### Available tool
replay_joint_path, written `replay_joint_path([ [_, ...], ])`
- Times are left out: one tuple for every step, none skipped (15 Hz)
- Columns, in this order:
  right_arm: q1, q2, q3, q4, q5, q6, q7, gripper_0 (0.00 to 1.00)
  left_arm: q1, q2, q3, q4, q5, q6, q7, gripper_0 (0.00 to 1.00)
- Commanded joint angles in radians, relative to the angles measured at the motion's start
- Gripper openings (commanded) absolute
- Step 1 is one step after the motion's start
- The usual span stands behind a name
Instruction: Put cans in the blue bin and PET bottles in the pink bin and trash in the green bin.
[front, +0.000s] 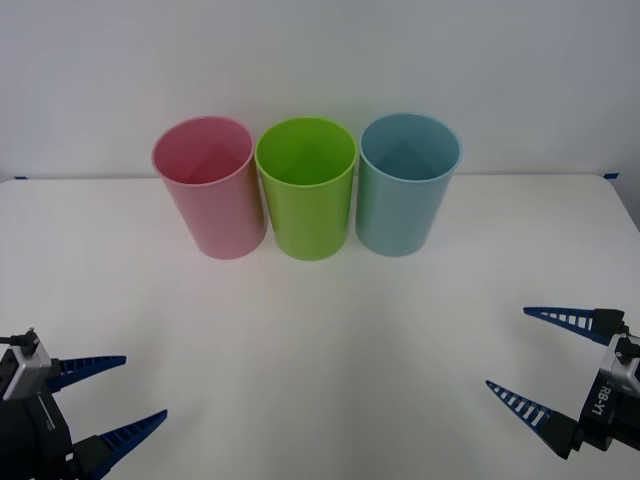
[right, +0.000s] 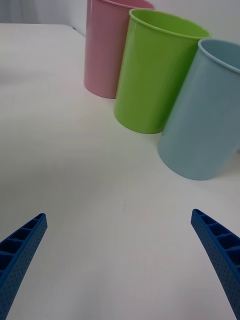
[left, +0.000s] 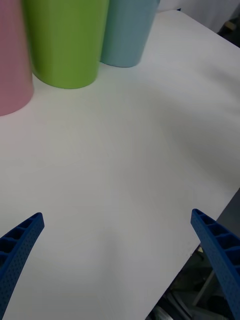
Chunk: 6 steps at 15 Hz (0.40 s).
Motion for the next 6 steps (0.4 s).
replay_joint_path([
  [0.0, 0.0, 0.0, 0.0, 0.0, 0.0, 0.0, 1.0, 0.005, 0.0, 0.0, 0.0, 0.001, -0.001, -0.002, 1.0],
  [0.0, 0.0, 0.0, 0.0, 0.0, 0.0, 0.0, 1.0, 0.005, 0.0, 0.0, 0.0, 0.001, -0.001, -0.002, 1.0],
  [0.0, 0.0, 0.0, 0.0, 0.0, 0.0, 0.0, 1.0, 0.005, 0.0, 0.0, 0.0, 0.001, -0.001, -0.002, 1.0],
  [0.0, 0.0, 0.0, 0.0, 0.0, 0.0, 0.0, 1.0, 0.005, 0.0, 0.0, 0.0, 0.001, -0.001, -0.002, 1.0],
  [0.0, 0.0, 0.0, 0.0, 0.0, 0.0, 0.0, 1.0, 0.005, 0.0, 0.0, 0.0, 0.001, -0.001, -0.002, 1.0],
  [0.0, 0.0, 0.0, 0.0, 0.0, 0.0, 0.0, 1.0, 0.005, 0.0, 0.0, 0.0, 0.001, -0.001, -0.002, 1.0],
])
